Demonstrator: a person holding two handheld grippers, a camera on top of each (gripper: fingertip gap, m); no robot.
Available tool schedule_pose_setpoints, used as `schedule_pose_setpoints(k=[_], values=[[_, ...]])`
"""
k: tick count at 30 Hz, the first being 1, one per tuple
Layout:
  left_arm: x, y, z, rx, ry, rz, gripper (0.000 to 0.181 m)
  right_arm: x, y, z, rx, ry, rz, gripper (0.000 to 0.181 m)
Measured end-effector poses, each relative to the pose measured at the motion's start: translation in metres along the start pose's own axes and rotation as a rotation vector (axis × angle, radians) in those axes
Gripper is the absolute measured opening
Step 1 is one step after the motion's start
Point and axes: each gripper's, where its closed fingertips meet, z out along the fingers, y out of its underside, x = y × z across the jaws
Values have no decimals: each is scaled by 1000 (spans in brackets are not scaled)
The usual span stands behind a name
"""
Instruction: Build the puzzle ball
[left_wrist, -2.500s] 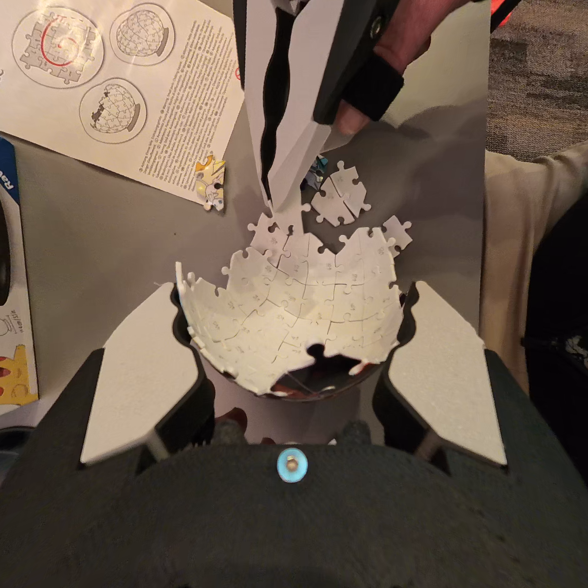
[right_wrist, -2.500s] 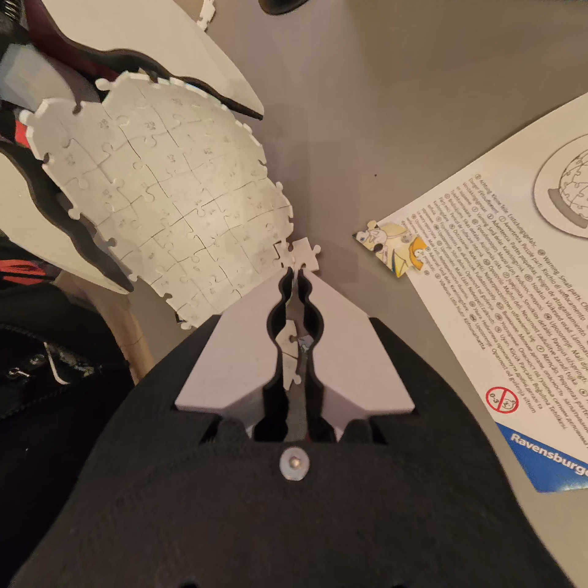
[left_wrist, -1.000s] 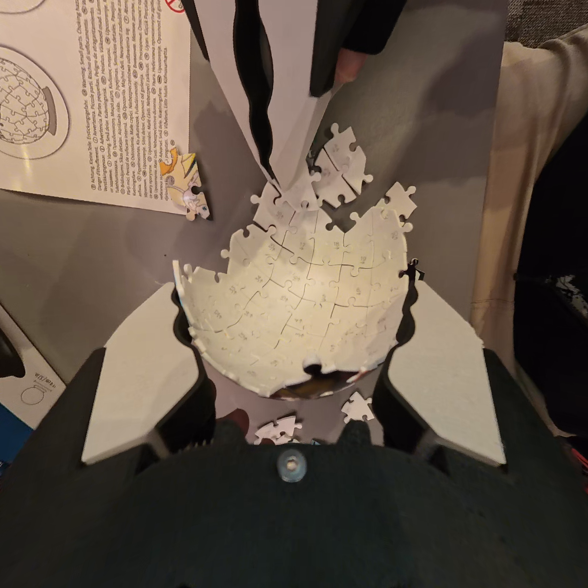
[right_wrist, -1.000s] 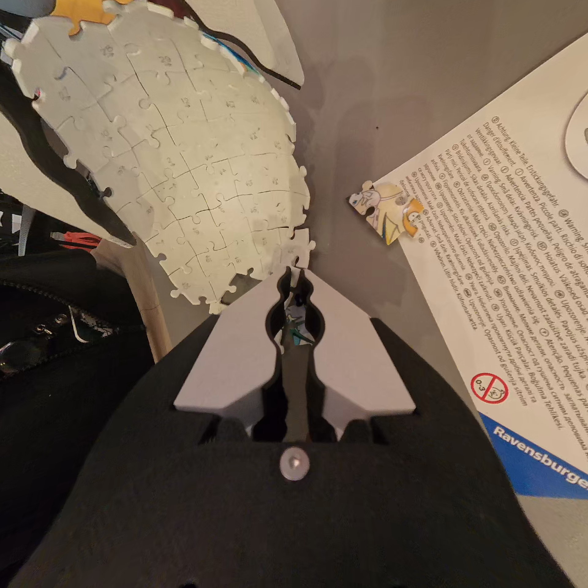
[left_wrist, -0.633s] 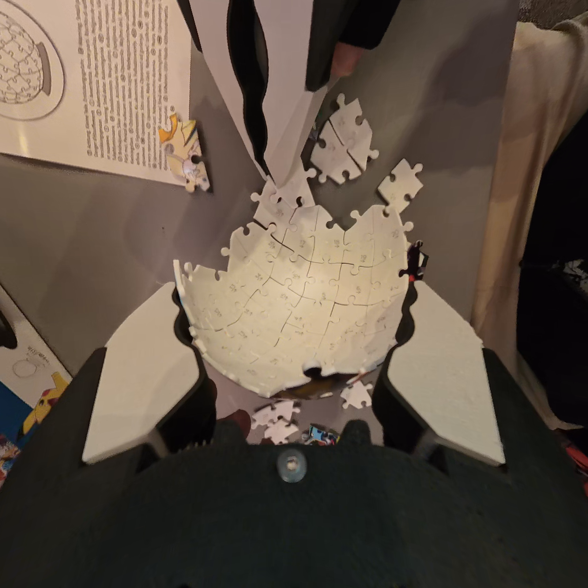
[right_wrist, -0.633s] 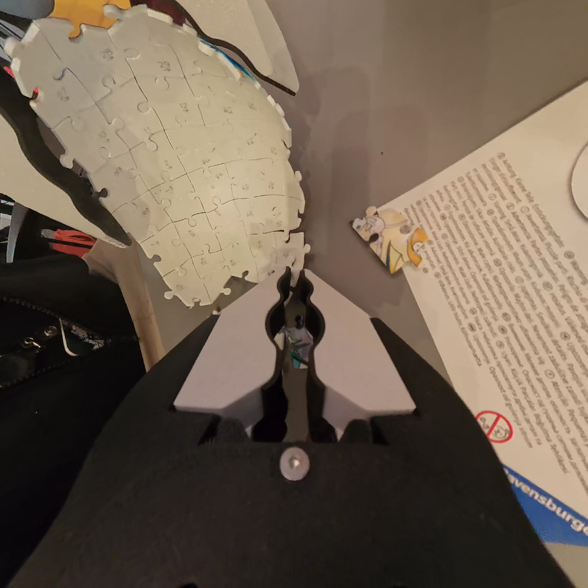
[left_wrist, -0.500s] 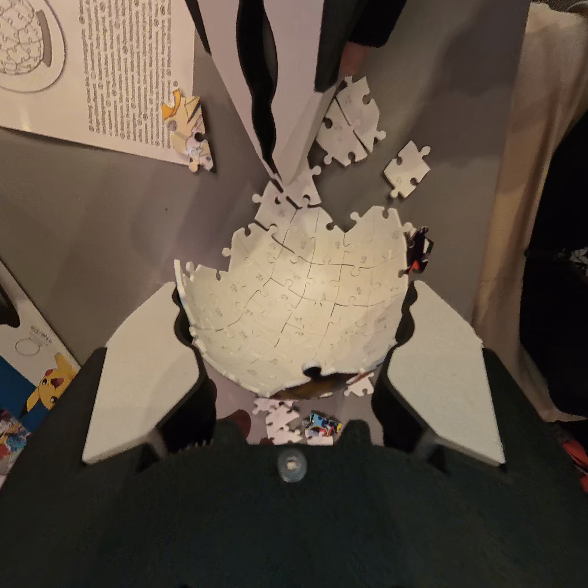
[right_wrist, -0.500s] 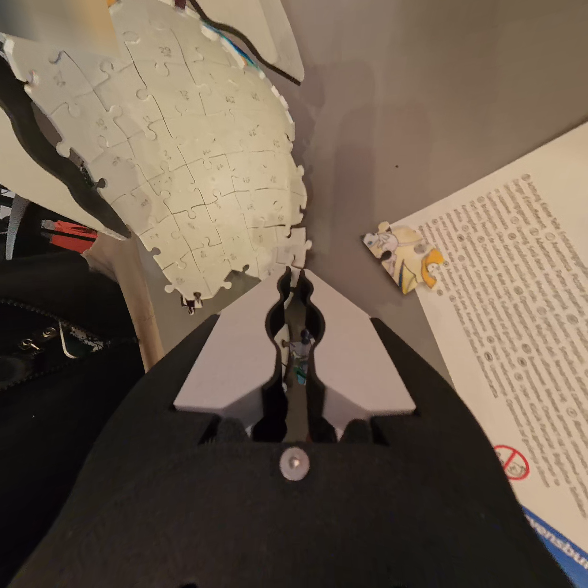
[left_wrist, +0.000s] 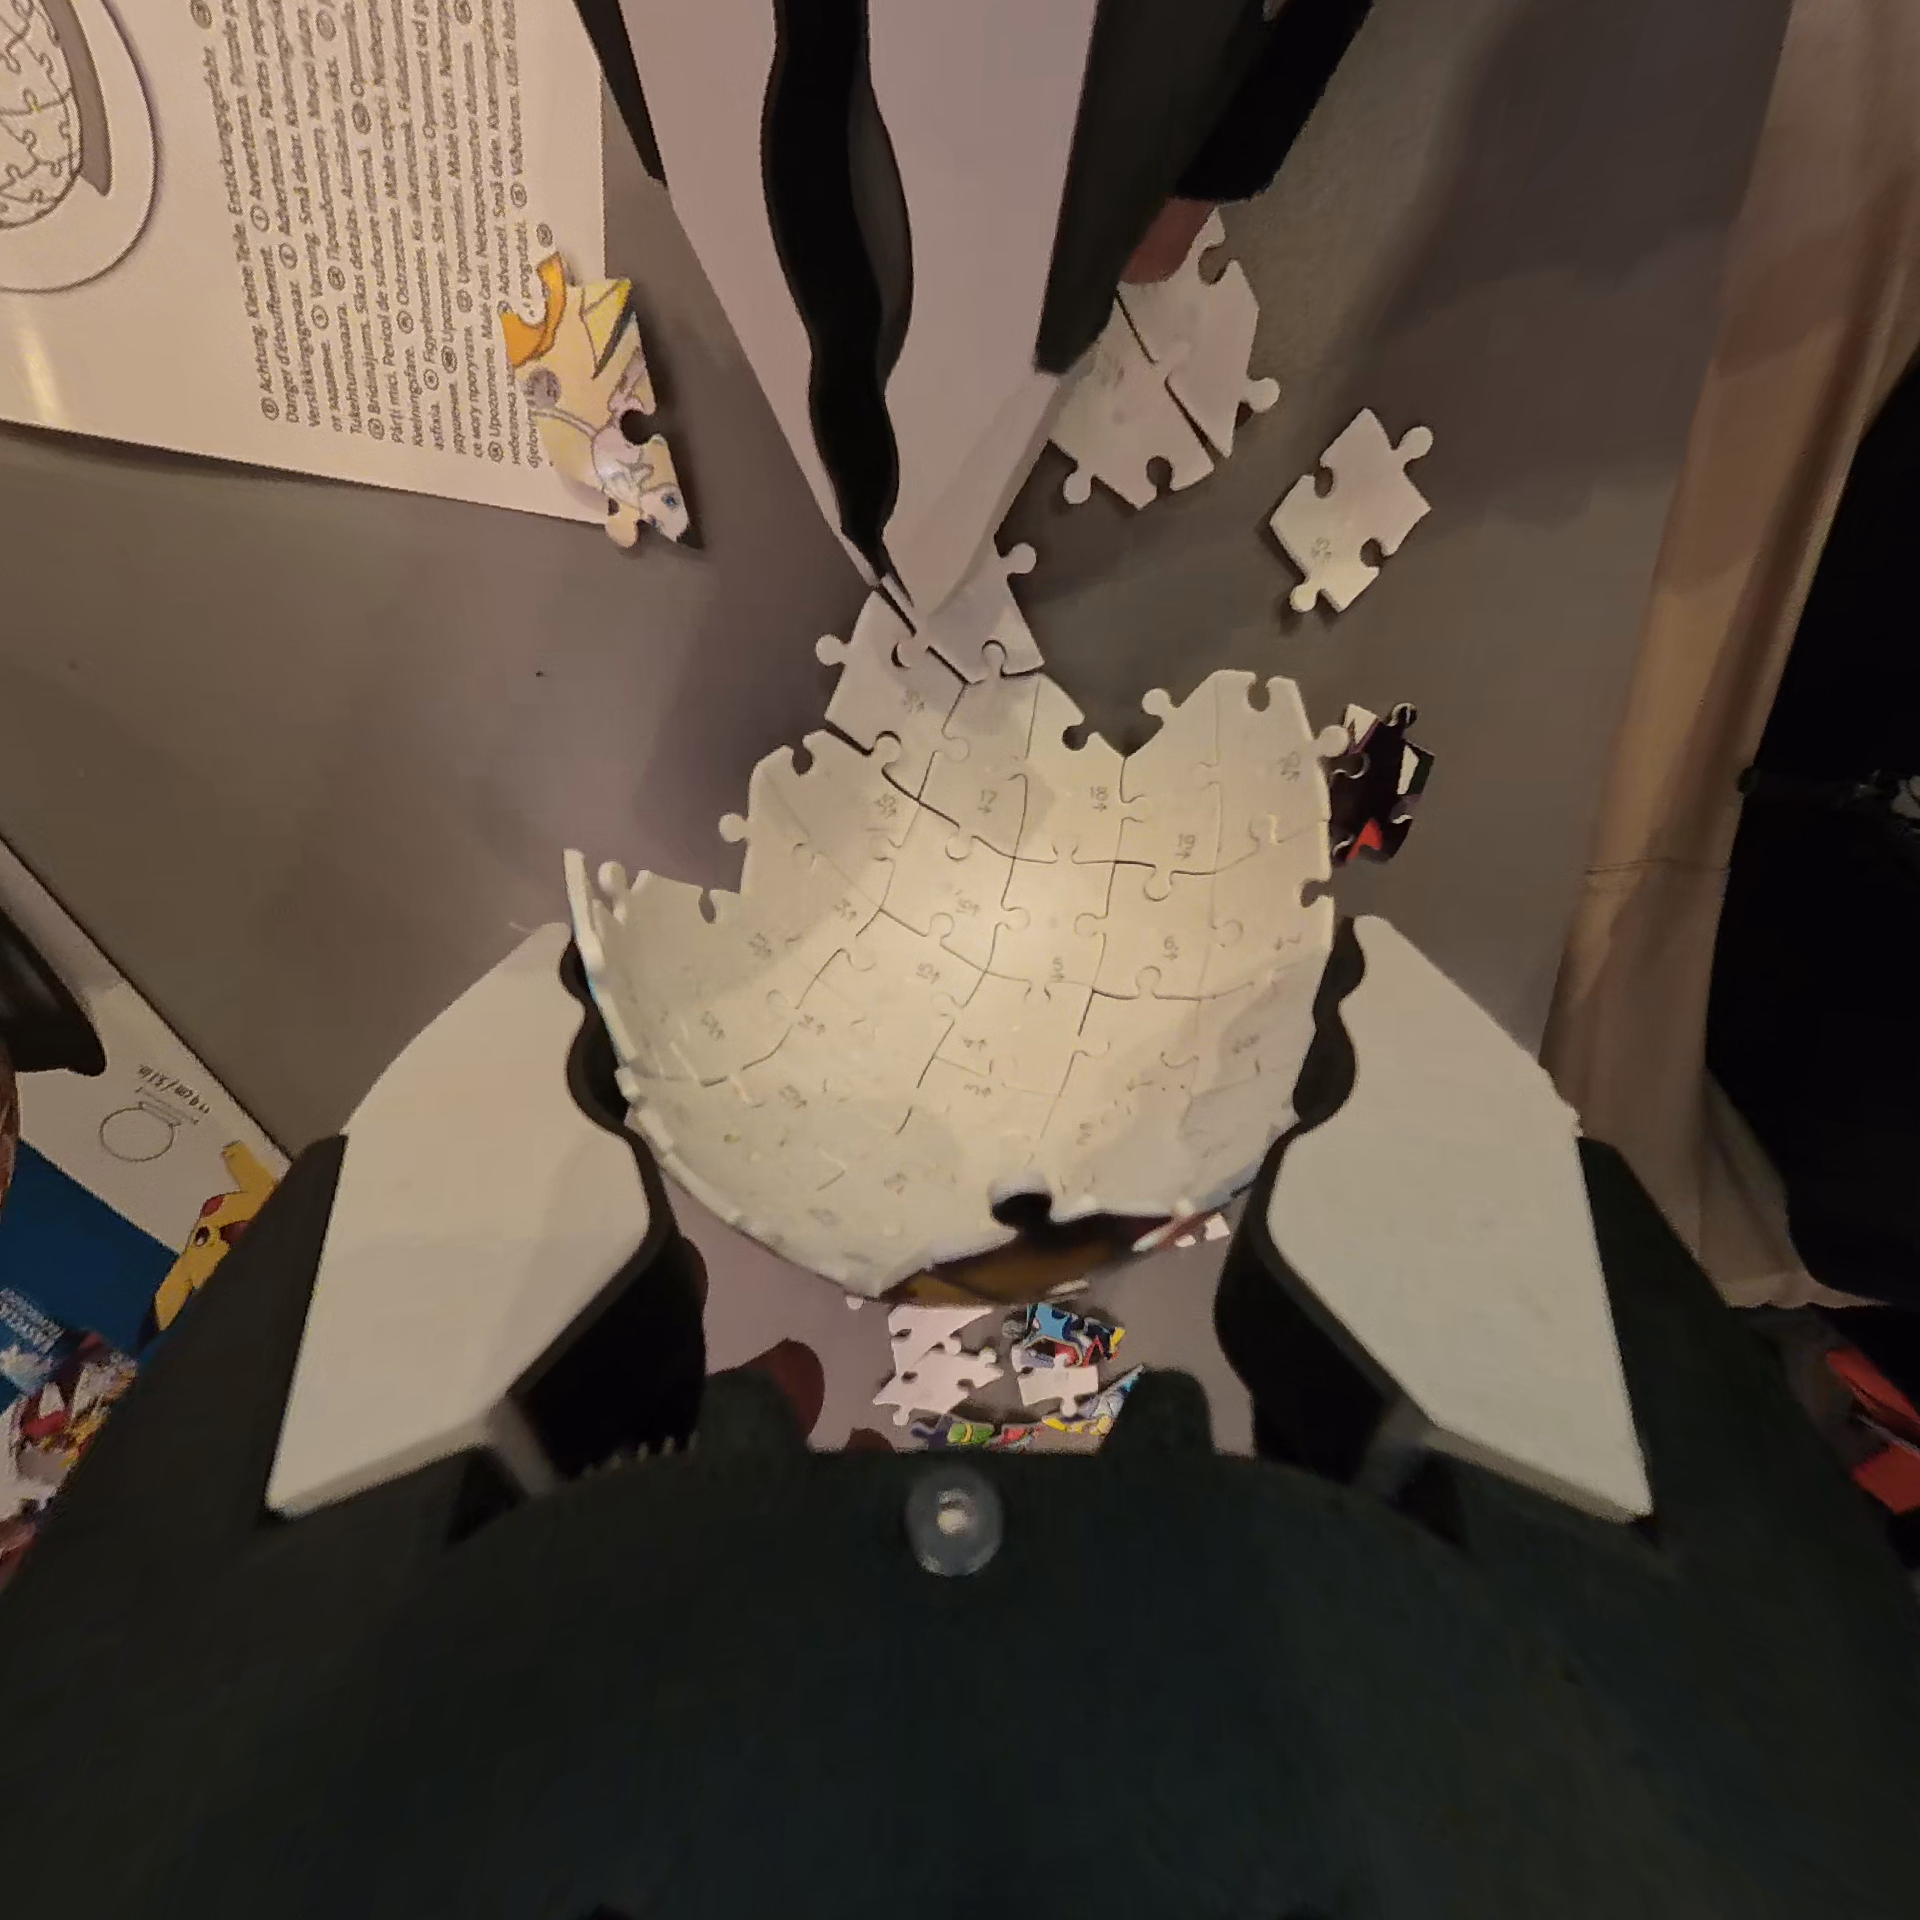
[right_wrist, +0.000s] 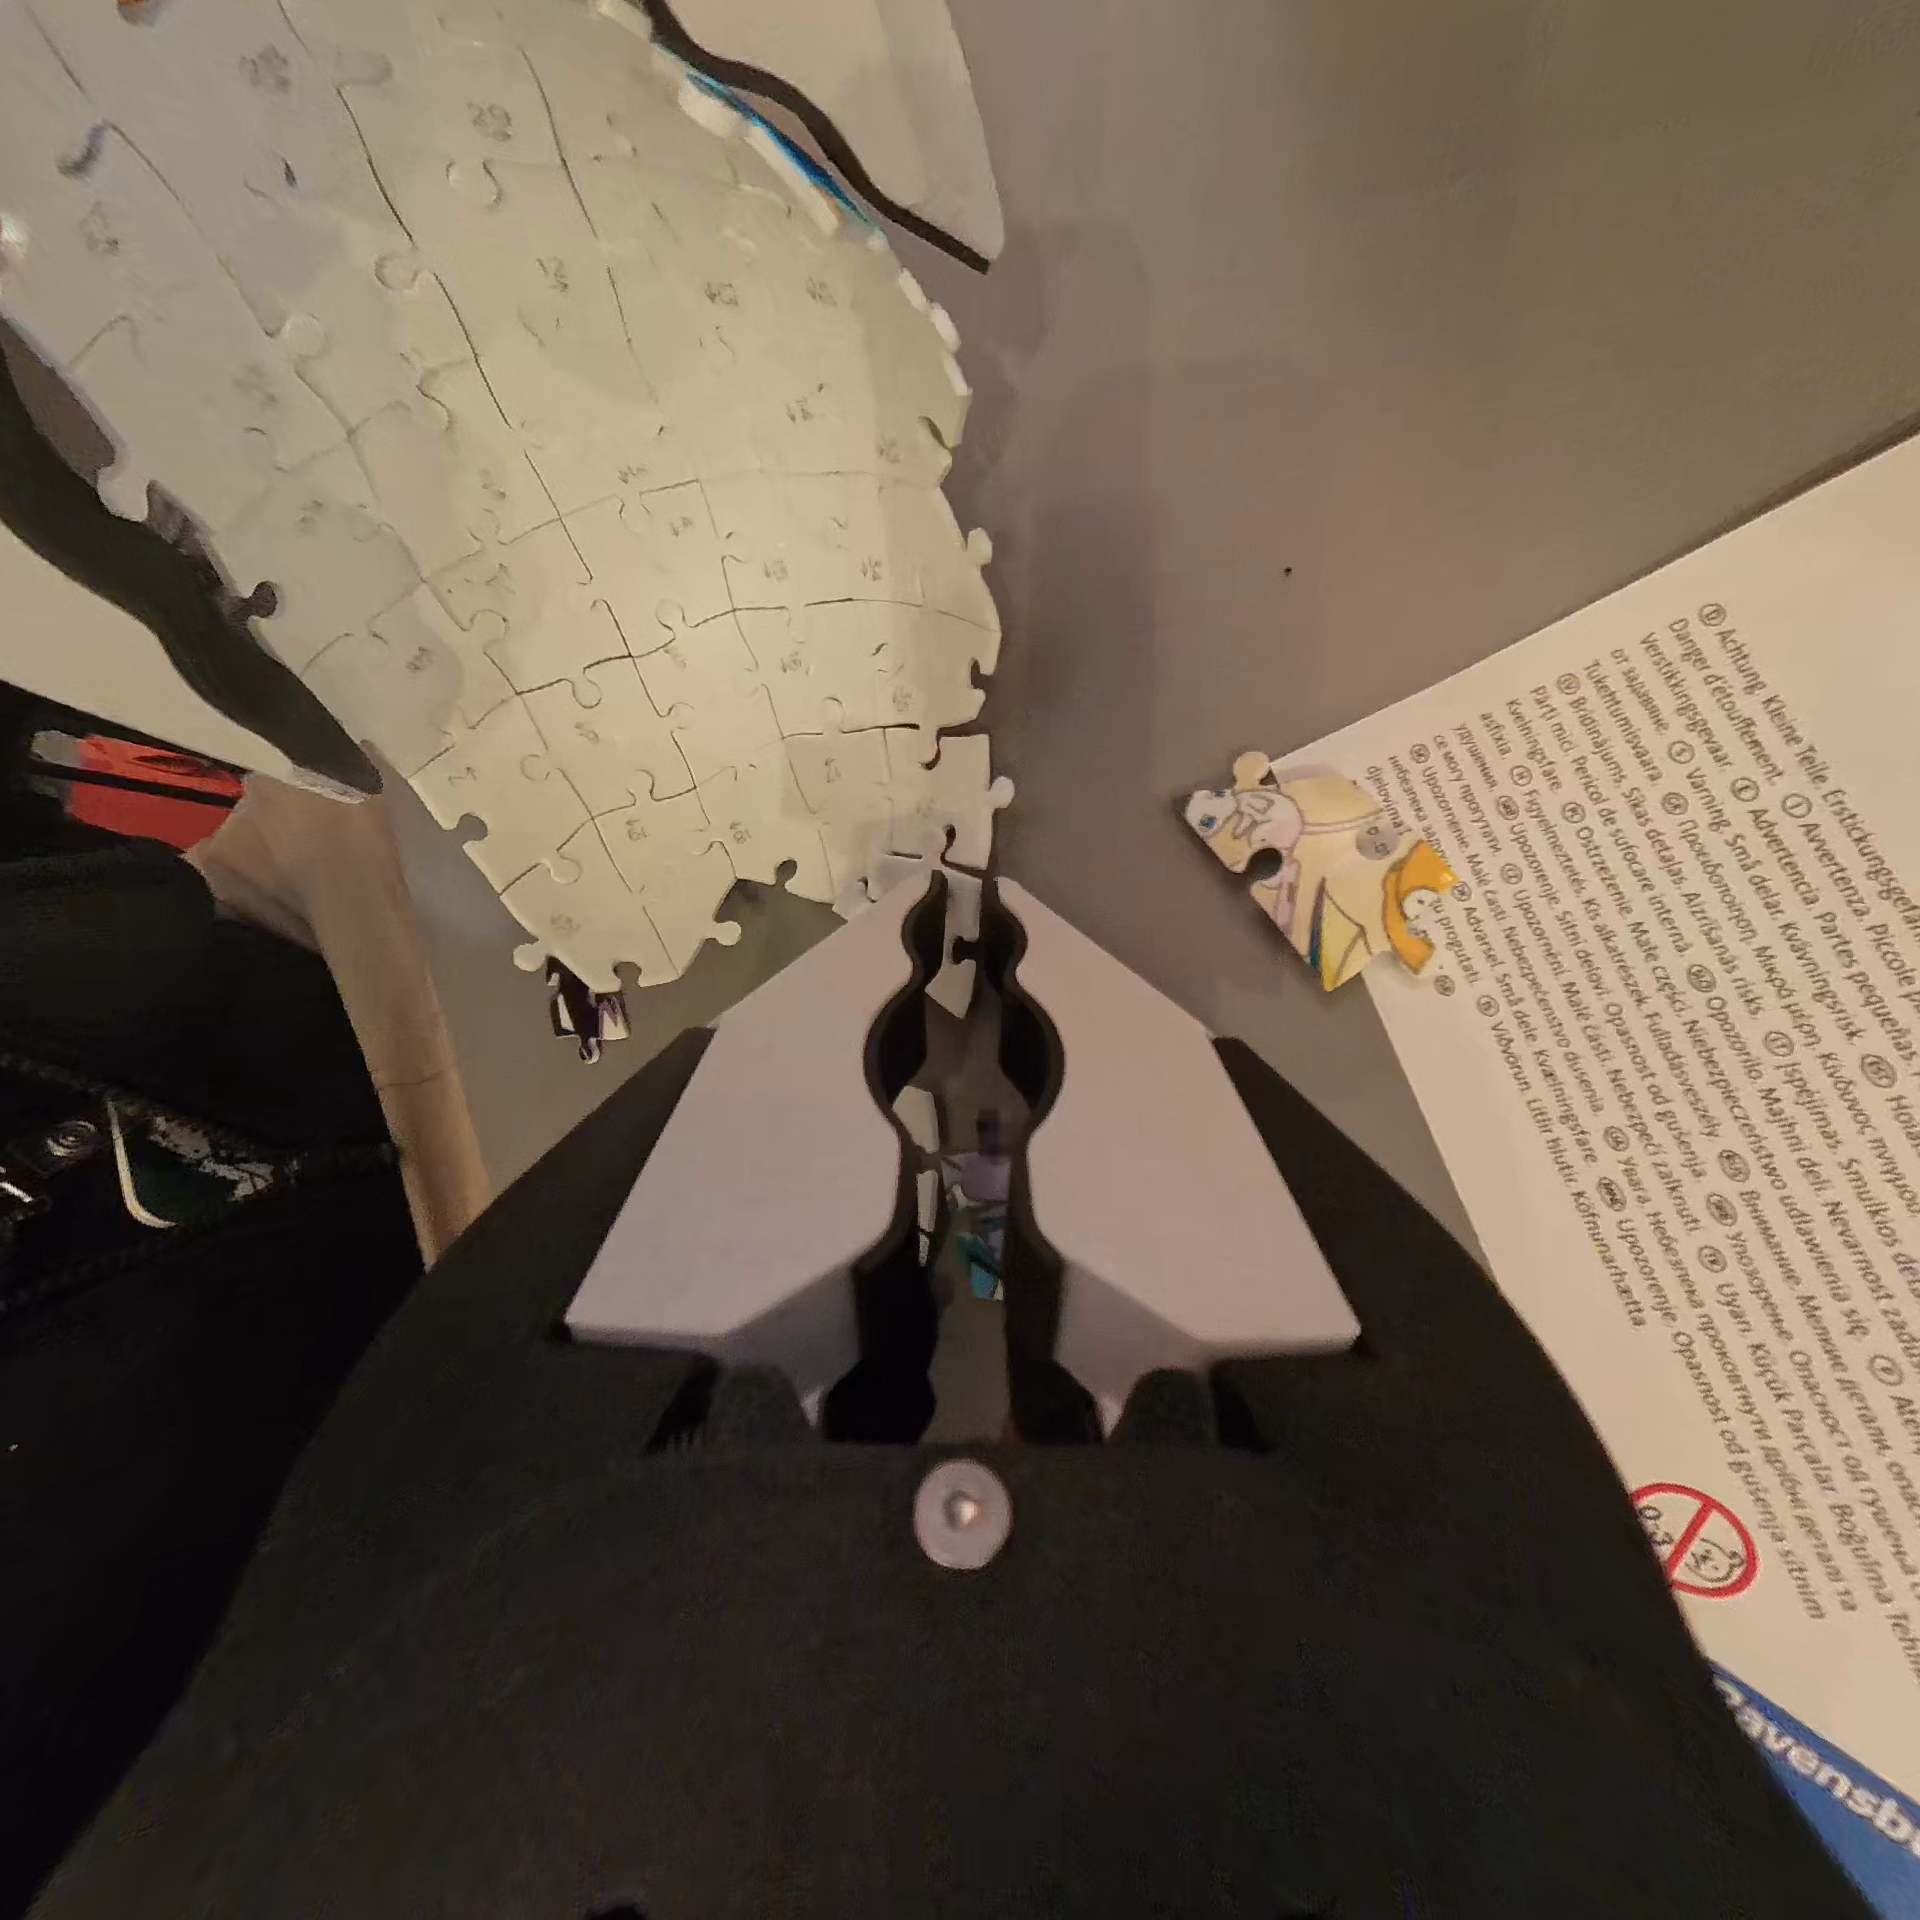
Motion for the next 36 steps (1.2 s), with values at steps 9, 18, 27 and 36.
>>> schedule_pose_setpoints(k=[9,18,27,36], values=[[0,-2,1,-20,-1,1,126,0,1,-2,-29,74,-60,14],[-1,-4,1,-25,-3,5,126,-8,-7,-8,-12,125,-165,5],[-1,-4,1,-22,5,-2,127,-3,-3,2,-12,115,-141,0],[-1,-10,0,2,21,0,127,-4,-3,7,-10,99,-94,0]])
